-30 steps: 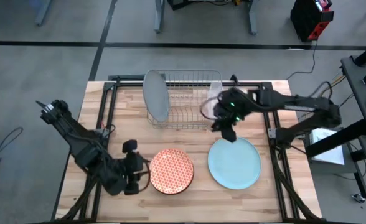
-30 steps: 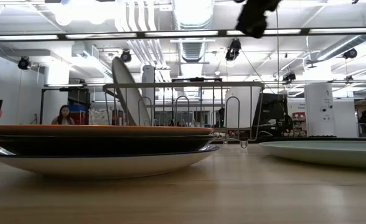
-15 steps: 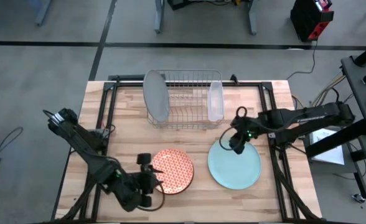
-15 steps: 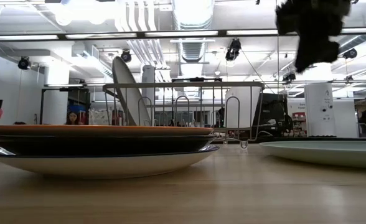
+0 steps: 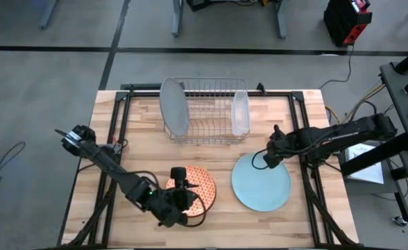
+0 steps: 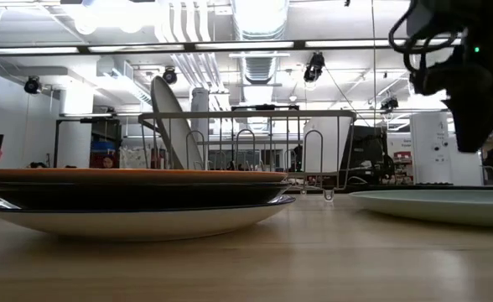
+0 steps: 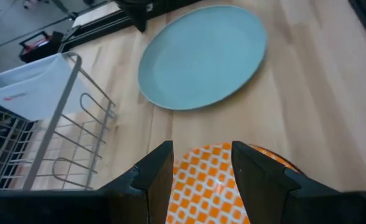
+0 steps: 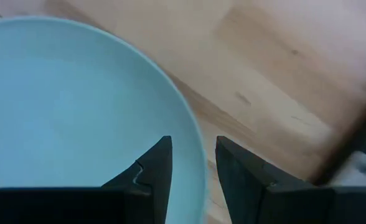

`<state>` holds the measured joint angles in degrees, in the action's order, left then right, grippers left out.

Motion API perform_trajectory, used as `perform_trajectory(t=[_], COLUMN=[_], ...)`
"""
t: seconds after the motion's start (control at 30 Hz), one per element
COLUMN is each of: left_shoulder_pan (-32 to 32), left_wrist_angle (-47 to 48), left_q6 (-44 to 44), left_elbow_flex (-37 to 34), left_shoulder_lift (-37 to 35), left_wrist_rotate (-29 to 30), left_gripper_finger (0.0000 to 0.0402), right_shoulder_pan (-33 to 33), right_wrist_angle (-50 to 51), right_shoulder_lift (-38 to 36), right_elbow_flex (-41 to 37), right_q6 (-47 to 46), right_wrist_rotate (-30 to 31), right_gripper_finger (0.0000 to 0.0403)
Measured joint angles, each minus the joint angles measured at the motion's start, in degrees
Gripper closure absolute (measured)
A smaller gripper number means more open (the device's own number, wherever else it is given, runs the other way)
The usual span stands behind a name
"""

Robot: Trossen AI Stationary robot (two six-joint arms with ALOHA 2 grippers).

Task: Sort dishes
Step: Put the light blue plate in the dish rack

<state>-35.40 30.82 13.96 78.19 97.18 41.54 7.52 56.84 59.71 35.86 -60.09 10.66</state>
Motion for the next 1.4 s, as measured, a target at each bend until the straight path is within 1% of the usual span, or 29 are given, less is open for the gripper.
perform_trajectory(t=[0.17,0.27,0.37,0.43,0.6,0.67,0.73,0.77,0.83,0.9,0.97,1.03,1.17,1.3,1.4], left_shoulder_pan=[1.96,2.78,3.8,4.64,6.64,7.57,8.6,9.15,10.17,11.16,11.73,11.85,11.83,11.89,11.89], left_wrist_angle=[-1.57,-1.62,-1.95,-2.8,-5.78,-6.76,-7.72,-8.43,-9.3,-11.7,-15.74,-22.0,-31.27,-36.74,-39.74], left_q6=[-1.03,-1.27,-1.27,-1.28,-2.31,-3.15,-3.54,-3.74,-4.33,-4.46,-4.54,-5.68,-8.92,-8.92,-8.82], left_elbow_flex=[0.0,0.0,0.0,-0.01,-0.07,-0.25,-0.83,-1.25,-2.4,-3.95,-5.77,-7.99,-11.81,-14.6,-16.48], left_shoulder_lift=[1.1,1.21,1.21,1.21,1.21,1.21,1.21,1.21,1.21,1.21,1.21,1.23,1.25,1.25,1.25], left_wrist_rotate=[-0.02,-0.06,-0.27,-0.24,-1.11,-2.66,-3.88,-4.82,-7.85,-12.83,-17.72,-19.92,-19.83,-19.52,-17.65], left_gripper_finger=[0.0249,0.0249,0.0249,0.0249,0.0249,0.0249,0.0249,0.0249,0.0249,0.0249,0.0249,0.0249,0.0249,0.0249,0.0249], right_shoulder_pan=[3.91,6.98,9.73,11.53,15.1,15.91,16.3,16.37,16.38,16.38,16.38,16.54,16.65,16.58,16.58], right_wrist_angle=[-17.51,-23.93,-29.71,-34.37,-46.98,-50.53,-52.57,-51.7,-46.93,-39.68,-31.77,-25.36,-16.07,-11.54,-11.71], right_shoulder_lift=[1.07,2.38,5.08,7.53,14.27,17.06,19.45,20.29,20.74,20.7,20.23,18.99,15.36,9.68,5.23], right_elbow_flex=[-7.93,-11.11,-13.46,-14.38,-14.58,-13.31,-11.22,-9.69,-6.22,-2.77,0.24,2.74,4.39,3.45,1.5], right_q6=[0.44,-1.33,-3.52,-4.82,-5.29,-4.0,-0.3,1.96,5.12,6.62,7.32,7.94,9.5,9.56,8.33], right_wrist_rotate=[-1.26,-1.7,-0.3,2.15,5.21,5.8,5.26,4.48,3.44,3.47,3.75,4.1,4.21,4.32,4.34], right_gripper_finger=[0.0308,0.0322,0.0338,0.0351,0.0382,0.0392,0.04,0.0401,0.0401,0.0401,0.0402,0.0402,0.0397,0.0388,0.0376])
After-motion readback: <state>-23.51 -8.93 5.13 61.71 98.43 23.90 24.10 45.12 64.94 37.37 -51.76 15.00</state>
